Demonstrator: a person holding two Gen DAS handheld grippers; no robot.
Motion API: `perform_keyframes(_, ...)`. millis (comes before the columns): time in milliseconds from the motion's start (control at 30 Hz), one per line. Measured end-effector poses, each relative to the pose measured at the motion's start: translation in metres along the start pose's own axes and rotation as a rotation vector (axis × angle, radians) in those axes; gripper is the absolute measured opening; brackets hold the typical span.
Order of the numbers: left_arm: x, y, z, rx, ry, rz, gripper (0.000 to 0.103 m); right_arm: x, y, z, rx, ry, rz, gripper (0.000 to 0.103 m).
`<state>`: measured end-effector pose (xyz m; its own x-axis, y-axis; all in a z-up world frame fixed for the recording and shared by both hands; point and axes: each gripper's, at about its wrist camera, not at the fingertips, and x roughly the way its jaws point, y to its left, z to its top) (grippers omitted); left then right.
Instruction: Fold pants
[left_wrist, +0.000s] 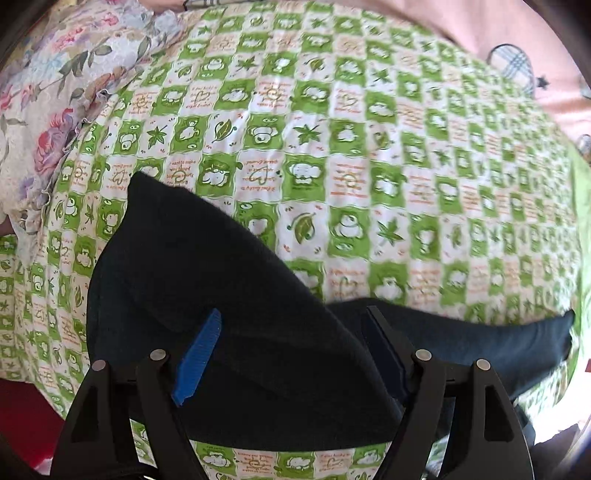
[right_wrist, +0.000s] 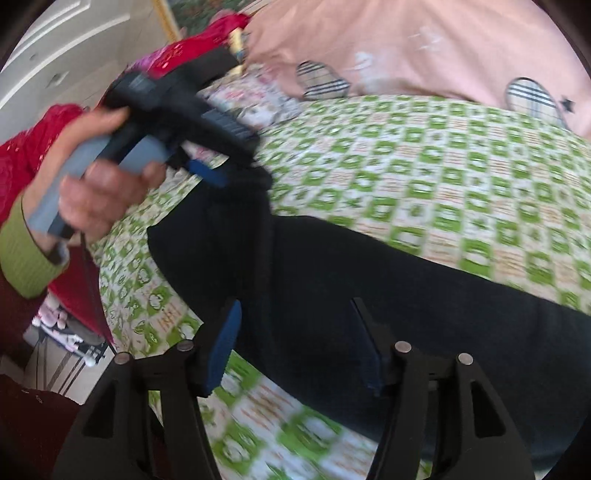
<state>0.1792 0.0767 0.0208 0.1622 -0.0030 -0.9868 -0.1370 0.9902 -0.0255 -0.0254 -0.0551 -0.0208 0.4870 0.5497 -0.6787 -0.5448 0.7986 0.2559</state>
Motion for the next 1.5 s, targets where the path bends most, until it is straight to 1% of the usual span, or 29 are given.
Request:
perform_keyframes(100,0.008,-0.007,0.007,0.012,0.017,0.05,0.078,0.02,0.007,0.006,-0.024,0.031,0.026,0.061)
perform_keyframes(167,0.012,-0.01,0.008,0.031,0.023,0.067,0.065,0.031,0.009,0.007,-0.033,0.052,0.035,0.061)
perform_keyframes(233,0.017,-0.013,0.006,0.05,0.029,0.073,0.018,0.04,0.01,0.008,-0.039,0.069,0.032,0.061)
perform_keyframes(267,0.019,-0.012,0.004,0.052,0.03,0.06,0.014,0.043,0.01,0.008,-0.04,0.074,0.032,0.055)
perform_keyframes(300,0.019,-0.01,0.002,0.051,0.018,0.047,0.012,0.046,0.011,0.008,-0.041,0.079,0.038,0.046)
perform_keyframes(333,0.017,-0.006,-0.001,0.05,-0.005,0.042,0.008,0.048,0.011,0.008,-0.038,0.086,0.042,0.026)
perform_keyframes(367,0.014,-0.003,-0.006,0.047,-0.024,0.032,0.007,0.049,0.011,0.009,-0.037,0.089,0.039,0.013)
perform_keyframes(400,0.008,0.002,-0.012,0.036,-0.05,-0.003,0.006,0.049,0.012,0.009,-0.038,0.088,0.033,0.009)
perform_keyframes(433,0.002,0.008,-0.018,0.026,-0.076,-0.031,0.005,0.047,0.012,0.009,-0.041,0.08,0.031,0.008)
perform_keyframes(533,-0.021,0.031,-0.043,-0.021,-0.171,-0.135,0.005,0.034,0.017,0.011,-0.054,0.041,0.036,0.007)
perform_keyframes(567,-0.03,0.043,-0.057,-0.051,-0.214,-0.18,0.004,0.032,0.019,0.013,-0.061,0.031,0.038,0.007)
perform_keyframes(633,-0.04,0.06,-0.08,-0.091,-0.268,-0.234,0.004,0.023,0.024,0.014,-0.086,0.009,0.047,0.007)
perform_keyframes(700,-0.045,0.077,-0.103,-0.137,-0.322,-0.3,0.004,0.018,0.031,0.014,-0.126,0.0,0.05,0.007)
perform_keyframes(767,-0.043,0.092,-0.125,-0.18,-0.356,-0.352,0.004,0.017,0.038,0.013,-0.17,0.004,0.036,0.007)
perform_keyframes(833,-0.037,0.105,-0.135,-0.212,-0.372,-0.382,0.004,0.019,0.046,0.01,-0.209,0.016,0.031,0.007)
perform_keyframes(933,-0.023,0.117,-0.15,-0.252,-0.375,-0.412,0.004,0.024,0.052,0.006,-0.241,0.042,0.021,0.007)
perform_keyframes(1067,-0.009,0.131,-0.171,-0.277,-0.387,-0.438,0.004,0.031,0.059,0.001,-0.283,0.079,-0.007,0.007)
perform_keyframes(1267,0.006,0.139,-0.18,-0.286,-0.389,-0.468,0.004,0.037,0.06,-0.004,-0.297,0.11,-0.025,0.007)
perform_keyframes(1367,0.01,0.141,-0.185,-0.278,-0.387,-0.468,0.004,0.039,0.062,-0.005,-0.31,0.122,-0.039,0.007)
perform_keyframes(1500,0.02,0.147,-0.19,-0.291,-0.369,-0.488,0.004,0.044,0.065,-0.005,-0.325,0.143,-0.054,0.007)
